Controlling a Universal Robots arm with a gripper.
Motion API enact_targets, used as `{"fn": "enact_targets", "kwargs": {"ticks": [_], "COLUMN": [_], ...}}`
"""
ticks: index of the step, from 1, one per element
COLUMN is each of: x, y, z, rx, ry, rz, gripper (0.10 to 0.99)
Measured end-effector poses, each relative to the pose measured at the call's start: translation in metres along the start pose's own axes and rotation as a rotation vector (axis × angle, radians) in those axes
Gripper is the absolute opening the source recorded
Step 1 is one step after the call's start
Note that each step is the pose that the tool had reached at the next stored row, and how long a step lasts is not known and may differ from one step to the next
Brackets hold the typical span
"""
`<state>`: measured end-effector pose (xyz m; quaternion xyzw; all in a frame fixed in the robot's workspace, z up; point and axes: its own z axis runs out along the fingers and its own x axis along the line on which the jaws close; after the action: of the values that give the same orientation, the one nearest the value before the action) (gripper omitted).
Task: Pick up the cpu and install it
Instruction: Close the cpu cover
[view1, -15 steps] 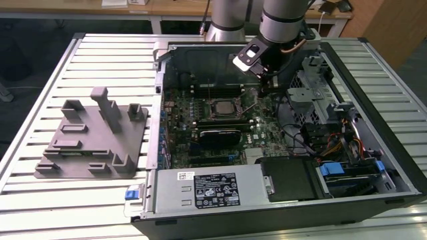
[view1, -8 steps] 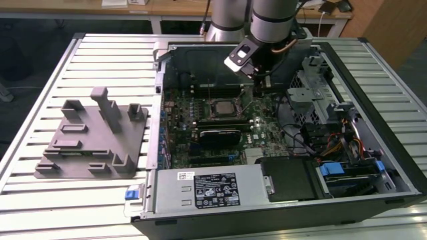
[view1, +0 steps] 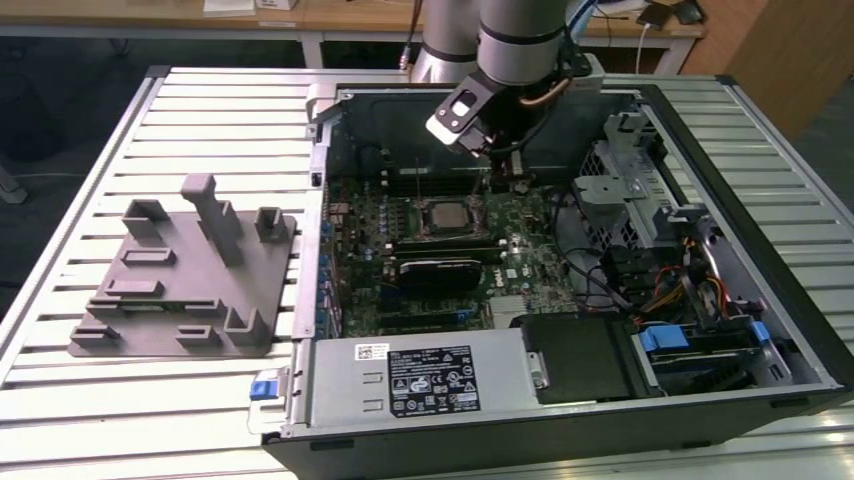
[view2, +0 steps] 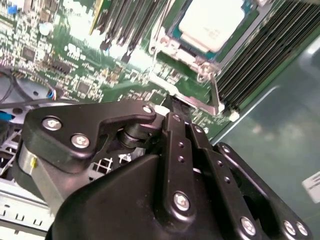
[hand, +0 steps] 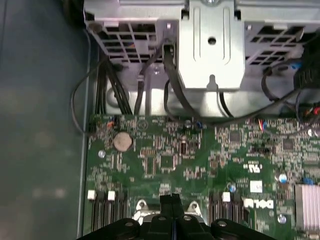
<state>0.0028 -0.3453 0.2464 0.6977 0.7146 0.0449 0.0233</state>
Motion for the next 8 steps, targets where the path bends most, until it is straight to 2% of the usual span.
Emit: {"fn": "enact_targets", "kwargs": {"ticks": [5,8], "x": [0.0003,0.0004], "y": [-0.0129,-0.0143], "z": [-0.0013,-0.0014], "rx": [-0.005,-0.005], "ry": [-0.0002,-0.0002], "rz": [0.0,0.0], "gripper": [0.106,0.106]}}
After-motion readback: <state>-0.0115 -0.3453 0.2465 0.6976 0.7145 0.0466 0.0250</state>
